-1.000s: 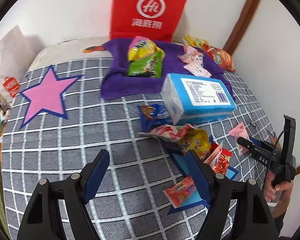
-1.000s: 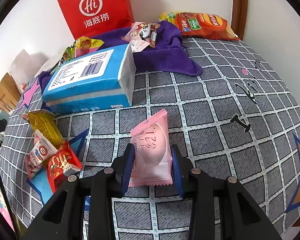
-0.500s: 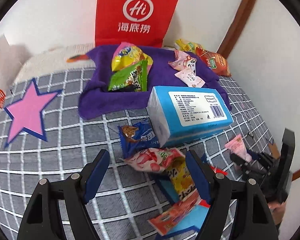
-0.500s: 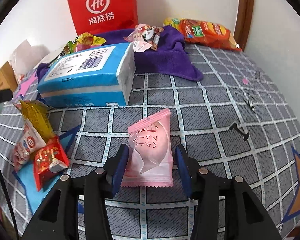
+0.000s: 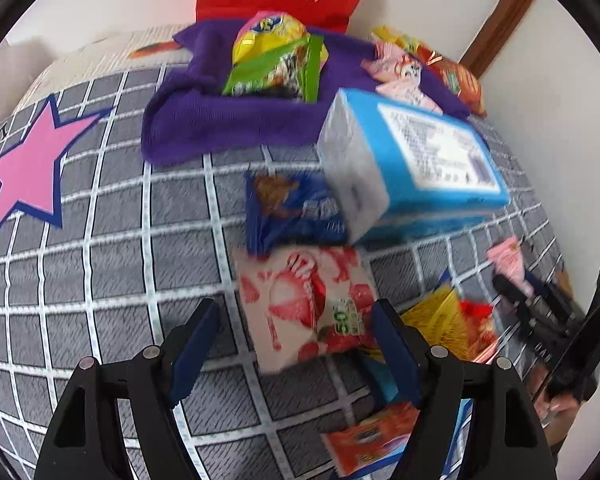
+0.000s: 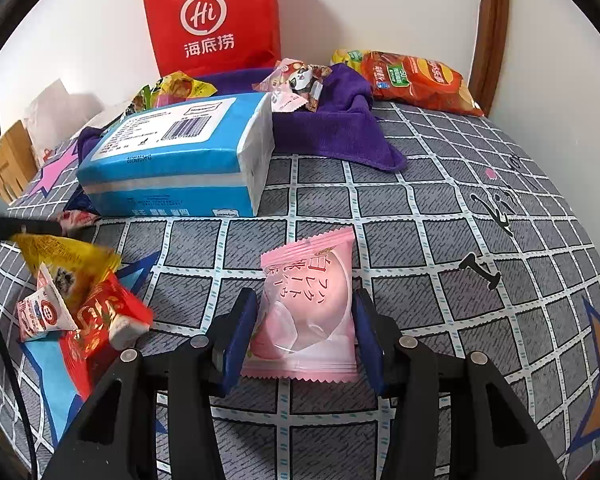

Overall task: Organize snacks
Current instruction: 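Grasp the red-white wafer packet with the left gripper while the right holds the pink packet, then carry both held packets up and over the purple towel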

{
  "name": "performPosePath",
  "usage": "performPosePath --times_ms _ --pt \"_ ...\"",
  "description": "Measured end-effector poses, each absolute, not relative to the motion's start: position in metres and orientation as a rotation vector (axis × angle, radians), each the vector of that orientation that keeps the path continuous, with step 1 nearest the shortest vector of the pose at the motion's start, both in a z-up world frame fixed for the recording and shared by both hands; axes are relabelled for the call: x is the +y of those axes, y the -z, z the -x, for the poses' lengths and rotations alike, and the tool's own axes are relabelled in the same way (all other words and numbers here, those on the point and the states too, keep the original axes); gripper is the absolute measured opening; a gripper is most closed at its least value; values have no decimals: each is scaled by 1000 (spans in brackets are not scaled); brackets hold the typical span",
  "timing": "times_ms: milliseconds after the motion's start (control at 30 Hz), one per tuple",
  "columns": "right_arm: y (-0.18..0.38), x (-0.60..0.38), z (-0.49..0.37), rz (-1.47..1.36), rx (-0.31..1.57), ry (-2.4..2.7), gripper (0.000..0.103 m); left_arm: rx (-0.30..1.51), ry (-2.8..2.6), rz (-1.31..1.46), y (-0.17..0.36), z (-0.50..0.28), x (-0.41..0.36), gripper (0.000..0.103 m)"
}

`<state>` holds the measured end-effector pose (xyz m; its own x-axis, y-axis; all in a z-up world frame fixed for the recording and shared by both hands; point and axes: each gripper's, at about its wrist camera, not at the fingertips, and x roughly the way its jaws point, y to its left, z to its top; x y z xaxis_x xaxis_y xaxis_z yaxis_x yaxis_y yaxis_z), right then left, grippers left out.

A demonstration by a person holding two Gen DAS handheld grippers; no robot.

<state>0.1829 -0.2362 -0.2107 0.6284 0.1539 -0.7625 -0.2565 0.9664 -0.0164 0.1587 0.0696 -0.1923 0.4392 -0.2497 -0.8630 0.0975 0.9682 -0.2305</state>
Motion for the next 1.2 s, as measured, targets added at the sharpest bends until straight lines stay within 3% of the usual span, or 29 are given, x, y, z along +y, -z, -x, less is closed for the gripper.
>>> performPosePath --times_ms 200,333,500,567,633,733,1200 --pt "211 -236 -183 123 861 -244 52 1075 222 139 192 -163 65 77" --pt "212 -233 -184 131 868 -273 65 1078 217 113 191 -172 52 81" --pt "212 -233 -184 127 869 -289 68 1064 208 107 191 -171 48 77" --pt "212 -235 -184 116 867 -290 67 1059 201 100 190 -169 49 67" --pt "211 -237 -184 112 863 -276 59 1055 192 66 190 -165 49 55" --pt "211 -243 -183 85 856 -264 50 1048 203 80 190 -157 56 50" --pt "190 -239 -173 58 838 -254 47 973 212 172 153 -126 93 45"
